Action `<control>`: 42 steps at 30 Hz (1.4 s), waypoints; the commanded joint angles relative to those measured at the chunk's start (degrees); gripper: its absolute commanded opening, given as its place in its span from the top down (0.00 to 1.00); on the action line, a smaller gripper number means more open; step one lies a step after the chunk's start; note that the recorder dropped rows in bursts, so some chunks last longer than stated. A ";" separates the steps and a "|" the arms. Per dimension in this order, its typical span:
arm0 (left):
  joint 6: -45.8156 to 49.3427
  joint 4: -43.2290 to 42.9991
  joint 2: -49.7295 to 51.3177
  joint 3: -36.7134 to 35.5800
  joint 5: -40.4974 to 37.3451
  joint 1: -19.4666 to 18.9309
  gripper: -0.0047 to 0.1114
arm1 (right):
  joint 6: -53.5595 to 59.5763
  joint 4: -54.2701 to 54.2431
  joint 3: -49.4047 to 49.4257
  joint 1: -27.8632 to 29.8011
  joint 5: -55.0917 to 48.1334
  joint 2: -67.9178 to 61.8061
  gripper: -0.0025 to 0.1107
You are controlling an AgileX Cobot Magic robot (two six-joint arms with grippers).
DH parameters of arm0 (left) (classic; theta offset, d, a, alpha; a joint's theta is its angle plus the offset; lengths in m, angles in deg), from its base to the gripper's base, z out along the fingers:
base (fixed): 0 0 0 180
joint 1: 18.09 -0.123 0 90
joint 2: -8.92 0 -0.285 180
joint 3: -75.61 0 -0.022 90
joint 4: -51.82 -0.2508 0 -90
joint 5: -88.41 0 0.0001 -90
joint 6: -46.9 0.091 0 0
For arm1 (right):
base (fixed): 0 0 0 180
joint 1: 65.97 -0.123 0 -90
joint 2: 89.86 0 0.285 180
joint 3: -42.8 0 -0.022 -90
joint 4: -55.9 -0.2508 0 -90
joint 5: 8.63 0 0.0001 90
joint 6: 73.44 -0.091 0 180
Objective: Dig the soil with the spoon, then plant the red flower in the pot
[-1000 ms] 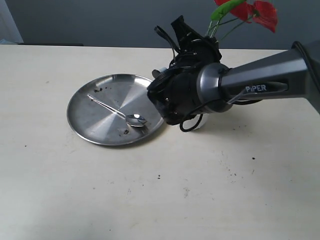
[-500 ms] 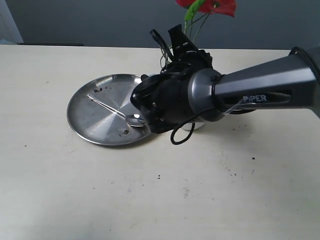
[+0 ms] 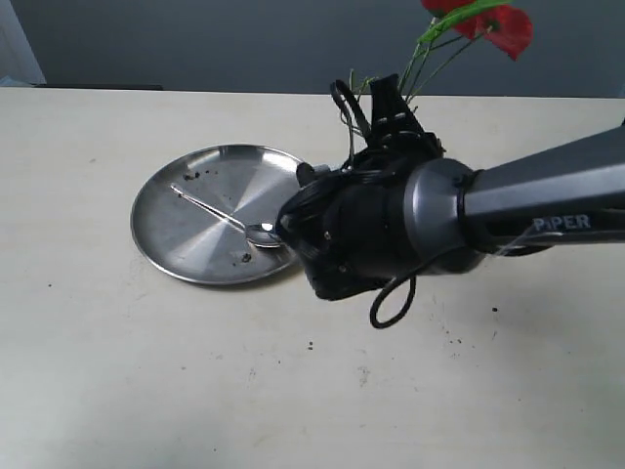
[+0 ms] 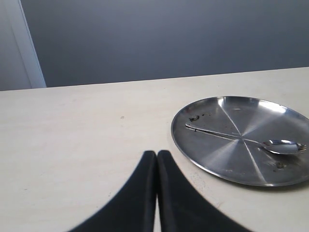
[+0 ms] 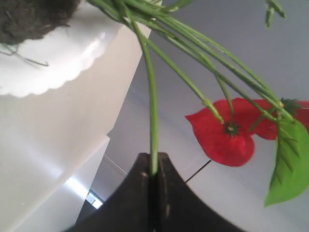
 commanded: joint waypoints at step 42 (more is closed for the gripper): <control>-0.22 0.00 -0.30 0.21 0.04 0.16 0.96 | -21.39 -8.83 8.92 -3.70 1.85 0.08 0.98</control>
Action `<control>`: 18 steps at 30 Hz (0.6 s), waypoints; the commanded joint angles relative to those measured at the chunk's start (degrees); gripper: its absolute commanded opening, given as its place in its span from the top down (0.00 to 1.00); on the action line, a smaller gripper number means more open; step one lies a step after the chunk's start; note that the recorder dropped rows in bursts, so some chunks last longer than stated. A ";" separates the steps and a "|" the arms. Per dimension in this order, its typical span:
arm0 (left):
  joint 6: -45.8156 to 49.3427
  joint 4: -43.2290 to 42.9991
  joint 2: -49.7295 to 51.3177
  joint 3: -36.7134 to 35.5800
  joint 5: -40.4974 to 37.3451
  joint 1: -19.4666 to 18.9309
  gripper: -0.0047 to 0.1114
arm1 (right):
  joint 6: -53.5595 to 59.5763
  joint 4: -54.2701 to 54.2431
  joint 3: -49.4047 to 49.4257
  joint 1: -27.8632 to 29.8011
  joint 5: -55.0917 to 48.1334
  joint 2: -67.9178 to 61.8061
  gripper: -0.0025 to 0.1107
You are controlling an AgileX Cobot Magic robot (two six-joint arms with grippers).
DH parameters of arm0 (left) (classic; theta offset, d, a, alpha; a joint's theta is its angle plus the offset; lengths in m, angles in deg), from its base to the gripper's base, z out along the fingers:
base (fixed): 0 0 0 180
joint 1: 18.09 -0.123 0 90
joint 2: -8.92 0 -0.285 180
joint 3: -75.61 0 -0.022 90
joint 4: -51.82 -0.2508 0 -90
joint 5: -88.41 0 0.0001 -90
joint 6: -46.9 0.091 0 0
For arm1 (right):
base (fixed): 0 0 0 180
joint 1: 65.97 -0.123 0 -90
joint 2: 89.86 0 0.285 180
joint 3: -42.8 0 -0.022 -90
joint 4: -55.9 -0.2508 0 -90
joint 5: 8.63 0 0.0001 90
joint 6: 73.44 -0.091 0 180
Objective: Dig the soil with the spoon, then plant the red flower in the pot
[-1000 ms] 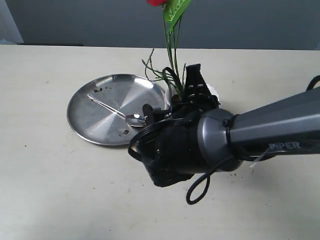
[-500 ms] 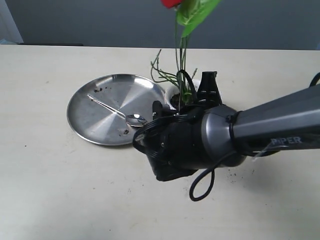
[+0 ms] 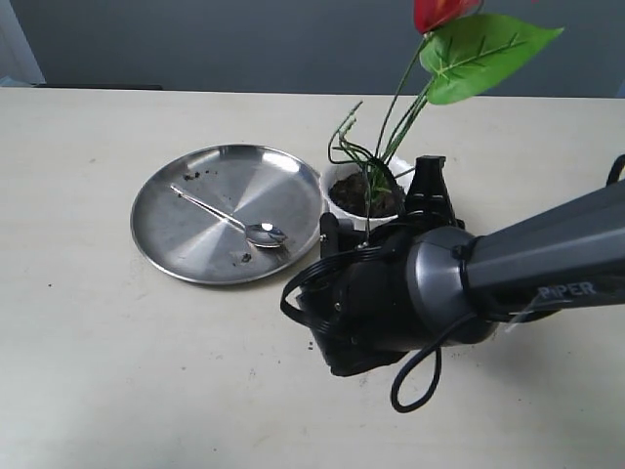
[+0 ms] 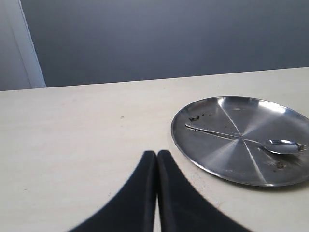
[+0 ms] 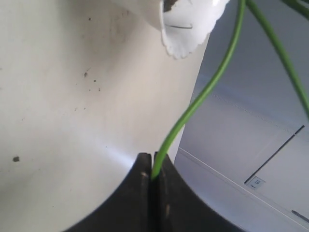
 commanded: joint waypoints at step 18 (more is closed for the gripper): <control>-0.22 0.00 -0.30 0.21 0.04 0.16 0.96 | 3.25 5.79 0.21 0.36 1.55 0.09 0.98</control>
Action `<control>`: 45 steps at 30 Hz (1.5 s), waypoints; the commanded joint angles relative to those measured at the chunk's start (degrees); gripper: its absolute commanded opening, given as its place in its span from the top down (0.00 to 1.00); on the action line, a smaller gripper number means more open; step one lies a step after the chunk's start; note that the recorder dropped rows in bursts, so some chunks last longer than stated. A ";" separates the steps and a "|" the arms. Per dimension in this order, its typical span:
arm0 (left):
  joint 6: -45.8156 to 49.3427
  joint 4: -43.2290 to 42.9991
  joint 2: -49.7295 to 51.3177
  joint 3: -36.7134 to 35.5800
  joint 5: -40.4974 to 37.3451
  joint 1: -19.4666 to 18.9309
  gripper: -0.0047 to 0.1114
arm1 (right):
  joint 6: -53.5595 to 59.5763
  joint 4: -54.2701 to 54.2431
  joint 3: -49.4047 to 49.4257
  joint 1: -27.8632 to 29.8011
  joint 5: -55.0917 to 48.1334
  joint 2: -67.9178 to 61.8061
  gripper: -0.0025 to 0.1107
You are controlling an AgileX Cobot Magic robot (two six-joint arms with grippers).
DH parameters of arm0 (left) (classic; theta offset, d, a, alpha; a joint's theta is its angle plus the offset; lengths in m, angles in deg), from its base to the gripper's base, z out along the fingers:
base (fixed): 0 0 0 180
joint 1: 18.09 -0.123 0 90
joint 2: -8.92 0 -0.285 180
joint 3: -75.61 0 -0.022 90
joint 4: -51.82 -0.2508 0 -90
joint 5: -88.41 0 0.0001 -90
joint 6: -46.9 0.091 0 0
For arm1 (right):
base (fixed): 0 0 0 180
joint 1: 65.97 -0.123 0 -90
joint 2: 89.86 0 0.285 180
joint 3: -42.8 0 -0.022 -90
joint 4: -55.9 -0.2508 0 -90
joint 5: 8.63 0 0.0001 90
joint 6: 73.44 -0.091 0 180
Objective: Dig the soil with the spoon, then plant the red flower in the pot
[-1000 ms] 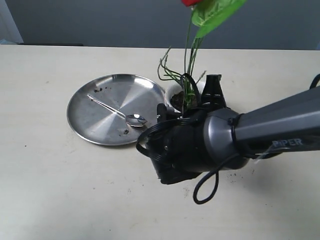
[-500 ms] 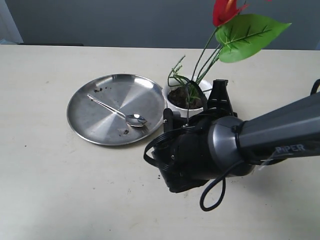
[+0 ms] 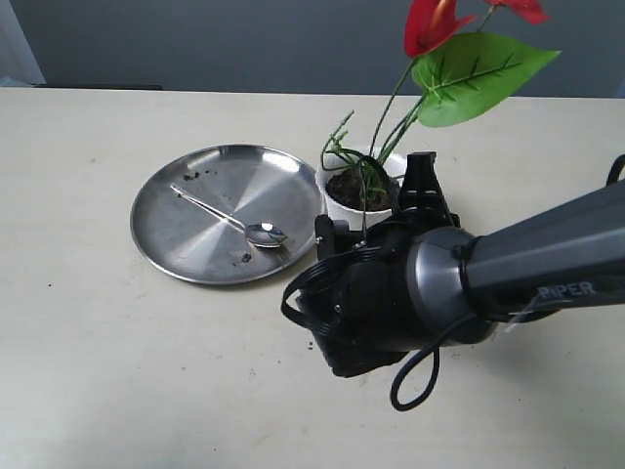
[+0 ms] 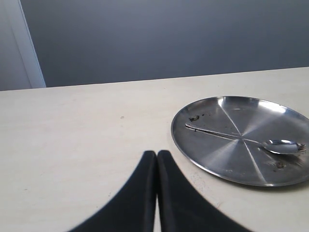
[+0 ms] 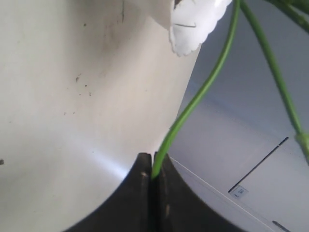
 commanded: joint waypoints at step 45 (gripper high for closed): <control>-0.22 0.00 -0.30 0.21 0.04 0.16 0.96 | -4.31 4.34 0.00 2.41 3.97 0.09 0.98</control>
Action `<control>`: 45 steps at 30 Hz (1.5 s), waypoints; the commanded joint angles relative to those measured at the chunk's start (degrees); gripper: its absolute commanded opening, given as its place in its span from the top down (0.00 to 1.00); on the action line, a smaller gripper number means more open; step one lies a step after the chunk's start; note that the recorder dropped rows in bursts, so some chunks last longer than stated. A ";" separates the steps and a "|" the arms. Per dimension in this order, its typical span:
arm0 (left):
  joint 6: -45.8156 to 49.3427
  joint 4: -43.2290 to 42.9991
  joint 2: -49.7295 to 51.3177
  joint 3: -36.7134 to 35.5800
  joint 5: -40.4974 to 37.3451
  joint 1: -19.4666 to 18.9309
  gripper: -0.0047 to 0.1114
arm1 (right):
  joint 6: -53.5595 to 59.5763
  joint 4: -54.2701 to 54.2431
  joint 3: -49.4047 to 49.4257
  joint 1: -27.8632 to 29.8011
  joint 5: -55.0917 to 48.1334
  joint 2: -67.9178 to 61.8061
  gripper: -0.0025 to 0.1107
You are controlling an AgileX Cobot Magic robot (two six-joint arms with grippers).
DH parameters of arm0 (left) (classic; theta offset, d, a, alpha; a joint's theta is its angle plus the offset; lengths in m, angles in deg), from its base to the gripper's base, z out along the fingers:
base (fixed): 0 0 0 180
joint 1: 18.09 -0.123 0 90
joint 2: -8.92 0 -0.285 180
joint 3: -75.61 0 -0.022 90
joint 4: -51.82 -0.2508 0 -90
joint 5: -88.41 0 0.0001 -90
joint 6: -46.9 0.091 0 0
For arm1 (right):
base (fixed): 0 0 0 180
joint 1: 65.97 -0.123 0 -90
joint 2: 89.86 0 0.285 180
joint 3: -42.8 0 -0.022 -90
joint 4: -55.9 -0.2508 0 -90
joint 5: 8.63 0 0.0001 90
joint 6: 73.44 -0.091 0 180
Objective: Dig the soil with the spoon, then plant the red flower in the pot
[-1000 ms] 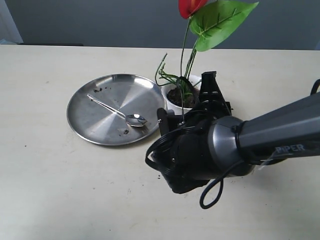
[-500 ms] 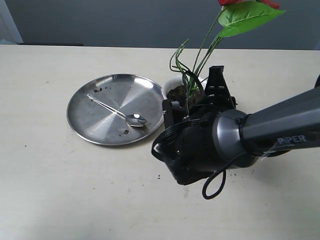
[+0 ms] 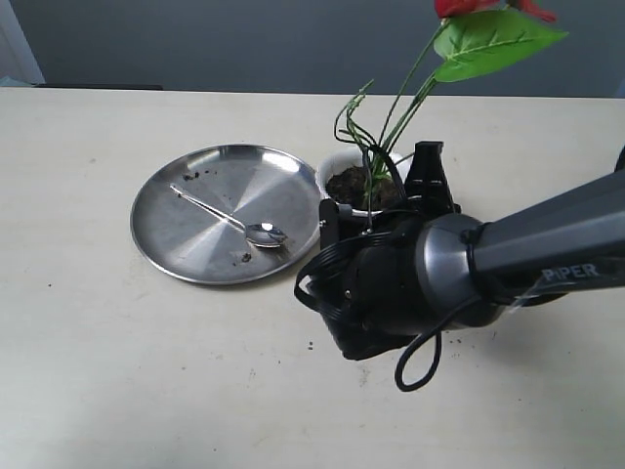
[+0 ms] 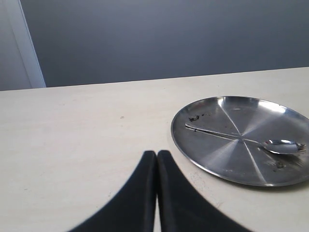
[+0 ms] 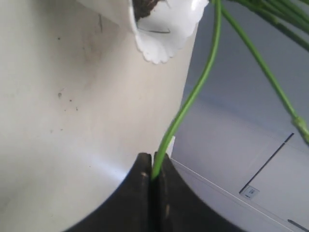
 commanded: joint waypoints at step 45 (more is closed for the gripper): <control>-0.22 0.00 -0.30 0.21 0.04 0.16 0.96 | -5.75 4.11 0.00 0.25 -1.41 0.20 0.69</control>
